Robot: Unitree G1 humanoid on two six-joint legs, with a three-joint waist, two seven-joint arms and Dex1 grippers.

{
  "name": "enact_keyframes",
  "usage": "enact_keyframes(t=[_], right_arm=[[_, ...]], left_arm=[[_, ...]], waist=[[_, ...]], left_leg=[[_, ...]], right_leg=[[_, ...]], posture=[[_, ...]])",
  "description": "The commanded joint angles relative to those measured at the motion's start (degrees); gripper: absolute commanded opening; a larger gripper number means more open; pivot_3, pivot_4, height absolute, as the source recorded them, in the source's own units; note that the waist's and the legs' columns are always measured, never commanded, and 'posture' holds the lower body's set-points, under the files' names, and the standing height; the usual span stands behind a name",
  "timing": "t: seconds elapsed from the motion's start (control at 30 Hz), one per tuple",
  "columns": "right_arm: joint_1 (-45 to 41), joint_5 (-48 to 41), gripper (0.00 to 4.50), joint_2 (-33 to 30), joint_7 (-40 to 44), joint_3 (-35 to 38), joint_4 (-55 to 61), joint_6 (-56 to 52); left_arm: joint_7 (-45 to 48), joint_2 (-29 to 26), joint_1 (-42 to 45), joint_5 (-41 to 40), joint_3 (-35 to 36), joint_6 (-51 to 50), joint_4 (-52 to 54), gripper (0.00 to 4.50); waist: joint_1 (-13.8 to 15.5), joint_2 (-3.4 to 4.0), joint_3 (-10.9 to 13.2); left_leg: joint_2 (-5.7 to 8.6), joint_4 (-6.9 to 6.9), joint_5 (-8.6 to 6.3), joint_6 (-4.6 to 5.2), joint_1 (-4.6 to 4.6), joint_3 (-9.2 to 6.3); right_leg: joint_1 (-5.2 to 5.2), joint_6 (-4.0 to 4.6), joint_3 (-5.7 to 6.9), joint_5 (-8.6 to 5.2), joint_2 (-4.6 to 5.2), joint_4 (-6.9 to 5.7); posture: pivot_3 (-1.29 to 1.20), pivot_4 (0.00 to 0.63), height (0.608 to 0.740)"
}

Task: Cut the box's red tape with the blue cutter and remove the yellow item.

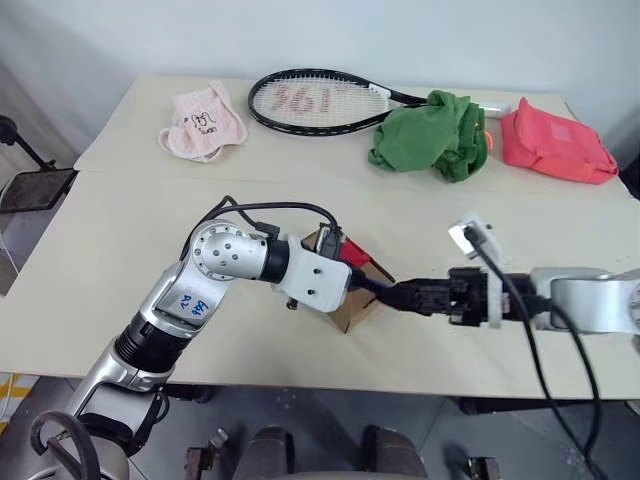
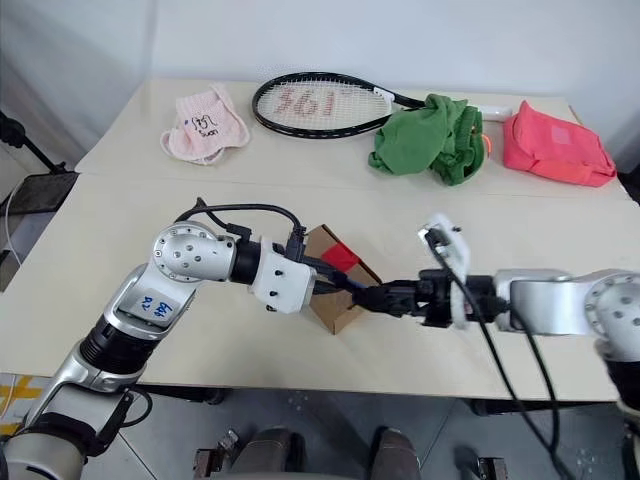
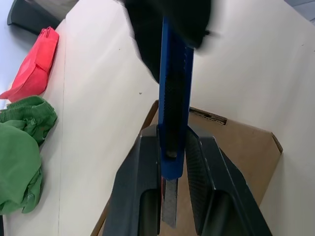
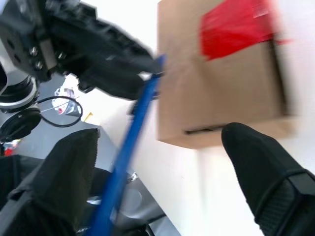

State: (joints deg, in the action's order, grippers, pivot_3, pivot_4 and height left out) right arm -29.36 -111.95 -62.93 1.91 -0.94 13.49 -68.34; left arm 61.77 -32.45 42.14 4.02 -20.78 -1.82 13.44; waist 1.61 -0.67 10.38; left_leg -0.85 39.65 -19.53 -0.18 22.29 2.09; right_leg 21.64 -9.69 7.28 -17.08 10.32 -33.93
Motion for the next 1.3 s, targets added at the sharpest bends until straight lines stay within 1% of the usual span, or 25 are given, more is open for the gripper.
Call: enact_keyframes(t=[0.03, 0.2, 0.5, 0.67, 0.9, 1.0, 1.2, 1.27, 1.3], right_arm=[[-1.6, -1.05, 4.23, -1.87, 2.81, 1.57, -1.66, -2.24], [-3.88, -1.05, 4.23, -0.65, 3.33, -0.23, -2.55, -2.99], [-7.52, -1.05, 4.23, 5.54, -0.27, -3.61, -3.06, -2.36], [-7.7, -1.05, 4.23, 8.1, -2.62, -5.09, -2.97, -2.17], [-7.59, -1.05, 4.23, 10.43, -5.16, -4.74, -3.71, -1.8], [-7.35, -1.05, 3.65, 11.53, -6.8, -4.25, -3.88, -1.24], [-6.6, -1.05, 1.65, 13.18, -8.48, -3.26, -3.37, -0.65], [-6.32, -1.05, 1.07, 13.45, -8.55, -3.13, -3.02, -0.64], [-6.15, -1.05, 0.98, 13.5, -8.5, -3.1, -2.82, -0.63]], left_arm=[[0.04, -0.1, 0.53, -0.98, 0.91, 0.51, 2.66, 0.39], [-0.18, 0.08, 0.69, -0.76, 0.9, 0.3, 2.62, 0.39], [-0.6, 0.12, 0.64, -0.45, 0.99, -0.4, 3.17, 0.39], [-0.89, 0.17, 0.67, -0.25, 0.93, -1.0, 3.61, 0.39], [-1.0, 0.07, 0.62, -0.17, 0.97, -1.43, 3.87, 0.39], [-0.95, 0.12, 0.66, -0.23, 0.97, -1.67, 3.97, 0.39], [-0.92, 0.19, 0.9, -0.13, 0.9, -1.83, 3.93, 0.39], [-0.95, 0.19, 0.97, -0.05, 0.94, -1.88, 3.88, 0.39], [-0.95, 0.18, 0.97, 0.0, 0.96, -1.91, 3.88, 0.39]], waist=[[-0.02, 0.0, 0.0], [-0.04, 0.0, 0.0], [-0.04, 0.0, 0.0], [0.03, 0.0, 0.0], [-0.02, 0.01, 0.0], [-0.04, 0.0, 0.0], [-0.03, 0.01, 0.0], [0.0, 0.01, 0.0], [-0.01, 0.0, 0.0]], left_leg=[[0.0, 0.0, 0.0, 0.0, 0.0, 0.0], [0.0, 0.02, 0.0, 0.0, 0.0, 0.0], [0.0, 0.07, 0.0, 0.0, 0.02, -0.01], [0.0, 0.07, 0.0, 0.0, 0.03, -0.02], [0.0, 0.08, 0.0, 0.0, 0.03, -0.01], [0.0, 0.07, 0.0, 0.0, 0.03, -0.01], [0.0, 0.07, 0.0, 0.0, 0.03, -0.01], [0.0, 0.07, 0.0, 0.0, 0.03, -0.01], [0.0, 0.07, 0.0, 0.0, 0.03, -0.01]], right_leg=[[0.0, 0.0, 0.0, 0.0, 0.0, -0.01], [0.0, 0.0, 0.0, 0.0, 0.0, -0.01], [0.0, 0.0, 0.0, 0.0, 0.01, -0.01], [0.0, 0.0, 0.01, 0.0, 0.01, -0.02], [0.0, 0.0, 0.01, 0.0, 0.01, -0.02], [0.0, 0.0, 0.01, 0.0, 0.0, -0.02], [0.0, 0.0, 0.01, 0.0, 0.0, -0.03], [0.0, 0.0, 0.02, 0.0, 0.0, -0.03], [0.0, 0.0, 0.01, 0.0, 0.0, -0.03]], posture=[[0.0, 0.15, 0.74], [0.0, 0.15, 0.74], [0.0, 0.15, 0.74], [0.0, 0.15, 0.74], [0.0, 0.15, 0.74], [0.0, 0.15, 0.74], [0.0, 0.15, 0.74], [0.0, 0.15, 0.74], [0.0, 0.15, 0.74]])
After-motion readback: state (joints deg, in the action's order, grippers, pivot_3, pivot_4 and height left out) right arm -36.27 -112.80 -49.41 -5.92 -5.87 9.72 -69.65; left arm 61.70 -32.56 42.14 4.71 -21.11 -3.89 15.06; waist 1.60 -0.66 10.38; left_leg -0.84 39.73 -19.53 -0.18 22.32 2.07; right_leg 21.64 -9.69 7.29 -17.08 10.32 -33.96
